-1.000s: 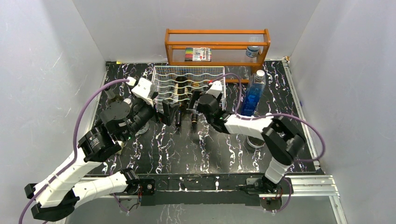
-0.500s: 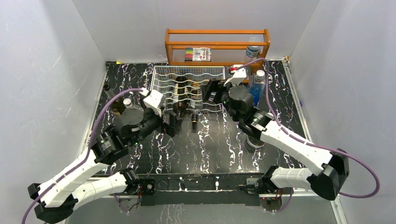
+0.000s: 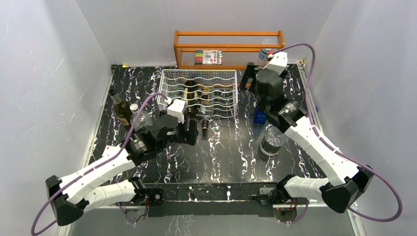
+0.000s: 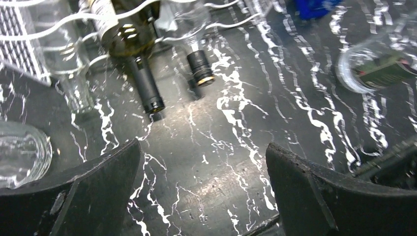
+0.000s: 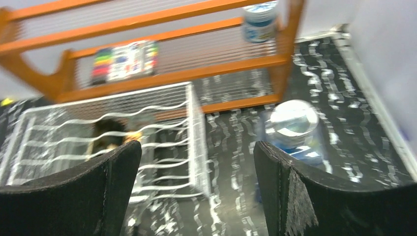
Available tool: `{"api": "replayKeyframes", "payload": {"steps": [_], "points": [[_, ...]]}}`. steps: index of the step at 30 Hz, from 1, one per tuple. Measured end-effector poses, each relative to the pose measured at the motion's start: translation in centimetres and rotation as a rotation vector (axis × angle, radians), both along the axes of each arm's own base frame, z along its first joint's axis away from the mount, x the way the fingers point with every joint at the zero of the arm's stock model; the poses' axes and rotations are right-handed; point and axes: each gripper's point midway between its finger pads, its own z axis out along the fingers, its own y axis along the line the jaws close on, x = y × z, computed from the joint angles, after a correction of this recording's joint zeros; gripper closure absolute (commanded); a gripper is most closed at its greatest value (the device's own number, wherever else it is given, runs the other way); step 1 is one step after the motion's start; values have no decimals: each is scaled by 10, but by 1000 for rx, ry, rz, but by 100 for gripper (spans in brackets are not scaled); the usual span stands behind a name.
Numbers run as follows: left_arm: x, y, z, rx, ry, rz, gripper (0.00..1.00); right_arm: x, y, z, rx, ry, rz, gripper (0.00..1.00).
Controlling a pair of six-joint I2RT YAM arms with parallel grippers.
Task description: Put the wine bottle on the wine rack
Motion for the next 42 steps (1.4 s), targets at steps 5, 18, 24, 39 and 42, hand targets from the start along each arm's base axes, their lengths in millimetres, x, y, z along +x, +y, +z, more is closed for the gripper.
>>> {"api": "replayKeyframes", "payload": {"steps": [5, 18, 24, 39, 42], "points": [[10, -3, -28, 67, 82, 77, 2, 21, -50, 0, -66, 28, -136, 2], [24, -37, -6, 23, -17, -50, 2, 28, -92, -23, -153, 134, -222, 2], [24, -54, 1, -7, -51, -134, 2, 37, -98, -63, -157, 240, -199, 2], [22, -68, 12, -41, -94, -213, 2, 35, -86, -111, -173, 363, -77, 60], [23, -68, 15, -52, -117, -217, 2, 31, -84, -111, -174, 370, -44, 67]]}}
